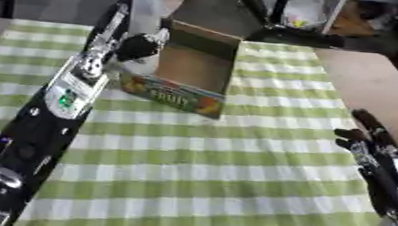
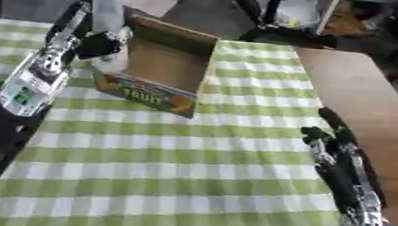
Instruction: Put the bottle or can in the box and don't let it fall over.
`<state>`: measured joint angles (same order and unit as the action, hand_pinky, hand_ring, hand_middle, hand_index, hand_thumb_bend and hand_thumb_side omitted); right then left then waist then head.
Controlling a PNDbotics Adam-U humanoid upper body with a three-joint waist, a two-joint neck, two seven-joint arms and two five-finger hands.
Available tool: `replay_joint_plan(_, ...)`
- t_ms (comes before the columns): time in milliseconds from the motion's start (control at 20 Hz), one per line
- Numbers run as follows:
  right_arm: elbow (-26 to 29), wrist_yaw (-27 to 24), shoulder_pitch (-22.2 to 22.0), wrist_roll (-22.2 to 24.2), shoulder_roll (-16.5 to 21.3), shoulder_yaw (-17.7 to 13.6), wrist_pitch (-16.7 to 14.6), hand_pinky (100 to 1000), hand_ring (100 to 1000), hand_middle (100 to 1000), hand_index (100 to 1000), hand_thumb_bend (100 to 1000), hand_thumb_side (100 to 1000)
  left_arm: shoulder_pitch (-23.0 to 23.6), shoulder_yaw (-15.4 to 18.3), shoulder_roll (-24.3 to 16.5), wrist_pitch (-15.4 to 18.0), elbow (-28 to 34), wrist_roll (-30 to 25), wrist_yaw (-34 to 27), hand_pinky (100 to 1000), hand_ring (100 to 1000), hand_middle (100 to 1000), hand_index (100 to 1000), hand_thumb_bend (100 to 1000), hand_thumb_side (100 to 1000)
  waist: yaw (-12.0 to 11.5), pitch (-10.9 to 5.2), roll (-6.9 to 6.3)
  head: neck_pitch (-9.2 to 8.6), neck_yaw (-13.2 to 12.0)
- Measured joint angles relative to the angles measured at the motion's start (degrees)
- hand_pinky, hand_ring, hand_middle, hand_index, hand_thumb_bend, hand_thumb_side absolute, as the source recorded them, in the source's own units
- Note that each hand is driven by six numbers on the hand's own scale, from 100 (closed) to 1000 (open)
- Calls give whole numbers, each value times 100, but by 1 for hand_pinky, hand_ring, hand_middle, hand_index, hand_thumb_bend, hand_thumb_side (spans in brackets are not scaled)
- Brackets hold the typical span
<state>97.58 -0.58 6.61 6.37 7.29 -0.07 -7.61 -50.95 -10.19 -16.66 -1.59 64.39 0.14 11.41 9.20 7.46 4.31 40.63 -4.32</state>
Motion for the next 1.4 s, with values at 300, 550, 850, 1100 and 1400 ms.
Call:
replay_joint_plan(300, -11, -46, 104, 145, -4, 144, 0, 811, 802, 982, 974, 100, 544, -447, 143, -102, 309, -912, 205, 65, 621, 1000, 1000, 892, 290, 676, 342, 113, 16, -149, -247)
replay_joint_plan(550, -24, -69, 118, 177, -5, 157, -1, 810, 802, 982, 974, 100, 544, -512, 207, -205, 412, -1196, 379, 769, 640, 1000, 1000, 1000, 669, 808, 374, 141, 17, -175, -269)
replay_joint_plan(850, -24, -69, 118, 178, -5, 152, -6, 811, 802, 982, 974, 100, 545, -351, 229, -285, 495, -1196, 508, 1275, 641, 1000, 1000, 1000, 624, 783, 309, 145, 16, -191, -260)
replay_joint_plan(1100, -25, -69, 116, 135, -4, 100, -11, 811, 802, 981, 973, 100, 544, 341, 200, -550, 410, -250, 351, 873, 608, 1000, 1000, 988, 569, 803, 103, 145, -48, -191, -157)
replay_joint_plan(1400, -24, -63, 115, 47, 7, 4, -5, 810, 802, 980, 973, 100, 545, 2200, 274, -964, 138, 2058, 177, -412, 594, 1000, 1000, 968, 459, 822, -190, 146, -119, -191, 16)
